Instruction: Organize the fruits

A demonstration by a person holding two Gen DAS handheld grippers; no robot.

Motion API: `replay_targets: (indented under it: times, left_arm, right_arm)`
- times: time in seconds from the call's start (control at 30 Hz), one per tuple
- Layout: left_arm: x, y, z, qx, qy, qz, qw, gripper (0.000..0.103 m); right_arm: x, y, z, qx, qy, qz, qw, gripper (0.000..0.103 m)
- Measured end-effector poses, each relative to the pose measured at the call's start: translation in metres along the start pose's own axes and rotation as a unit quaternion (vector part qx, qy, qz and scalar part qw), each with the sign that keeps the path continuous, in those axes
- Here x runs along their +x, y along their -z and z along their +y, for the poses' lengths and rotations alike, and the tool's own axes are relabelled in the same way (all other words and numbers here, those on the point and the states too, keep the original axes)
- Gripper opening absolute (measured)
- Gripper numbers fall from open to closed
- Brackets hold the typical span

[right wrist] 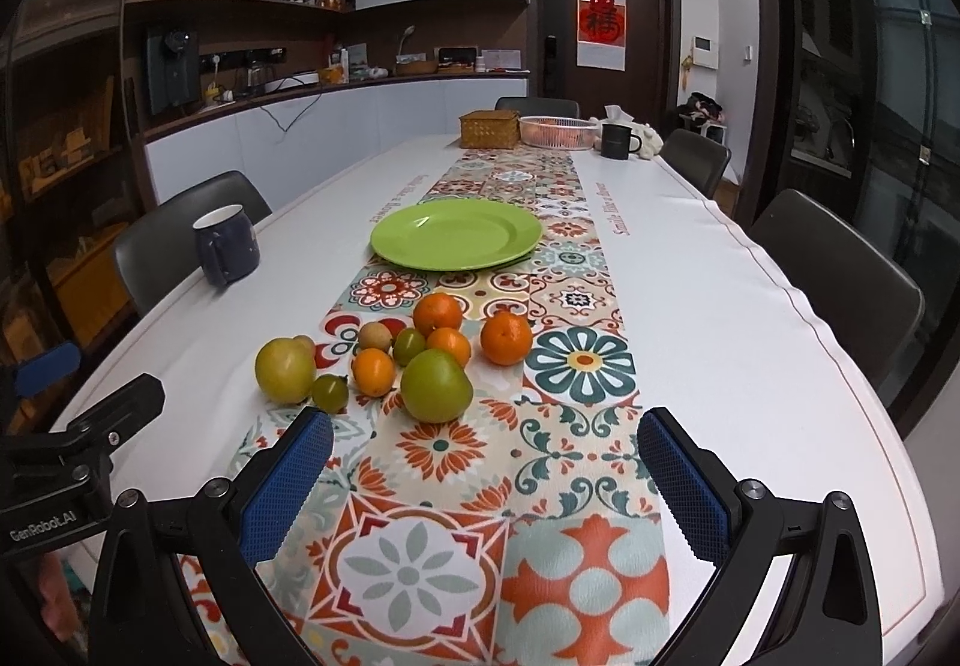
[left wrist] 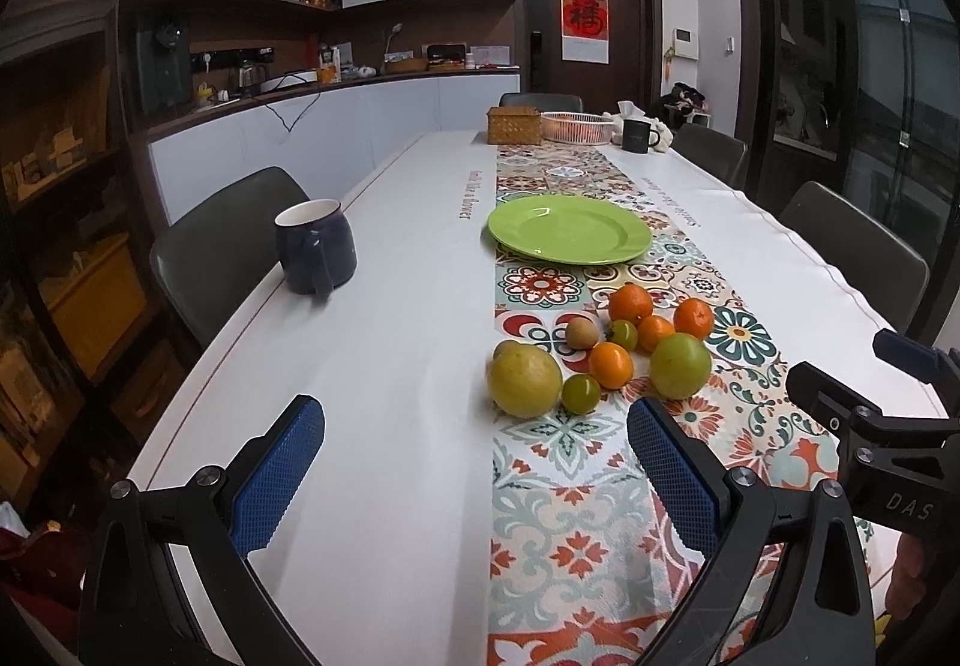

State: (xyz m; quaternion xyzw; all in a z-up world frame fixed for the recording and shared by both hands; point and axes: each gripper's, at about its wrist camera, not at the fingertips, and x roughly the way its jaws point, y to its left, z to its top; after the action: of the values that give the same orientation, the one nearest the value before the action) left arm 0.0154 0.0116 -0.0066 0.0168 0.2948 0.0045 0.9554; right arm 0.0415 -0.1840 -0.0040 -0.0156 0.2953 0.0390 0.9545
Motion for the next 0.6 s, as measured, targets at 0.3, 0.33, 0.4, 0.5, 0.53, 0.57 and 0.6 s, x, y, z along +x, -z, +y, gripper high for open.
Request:
replay_targets:
  times: [0.3, 0.33, 0.4, 0.5, 0.53, 0.57, 0.6]
  left_arm:
    - [0.032, -0.014, 0.002, 0.004, 0.019, 0.029, 0.9994, 0.094]
    - [0.037, -0.015, 0.002, 0.004, 0.022, 0.033, 0.9992, 0.093]
    - [0.049, -0.017, 0.001, 0.003, 0.028, 0.045, 0.9986, 0.091]
    - [0.066, -0.019, -0.001, 0.002, 0.041, 0.063, 0.9972, 0.089]
    - [0.071, -0.019, -0.002, 0.001, 0.044, 0.068, 0.9967, 0.088]
    - [0.078, -0.019, -0.003, 0.001, 0.049, 0.076, 0.9959, 0.086]
    - [0.083, -0.018, -0.003, 0.000, 0.052, 0.081, 0.9953, 0.084]
  right_arm:
    - [0.033, -0.012, 0.000, -0.002, -0.013, 0.029, 1.000, 0.102]
    - [0.037, -0.013, 0.001, -0.002, -0.014, 0.032, 0.999, 0.102]
    - [0.047, -0.015, 0.001, -0.002, -0.017, 0.042, 0.999, 0.102]
    - [0.063, -0.017, 0.002, -0.003, -0.025, 0.060, 0.998, 0.099]
    - [0.069, -0.017, 0.003, -0.005, -0.027, 0.067, 0.997, 0.099]
    - [0.073, -0.017, 0.003, -0.006, -0.028, 0.073, 0.997, 0.098]
    - [0.078, -0.017, 0.003, -0.007, -0.033, 0.080, 0.996, 0.096]
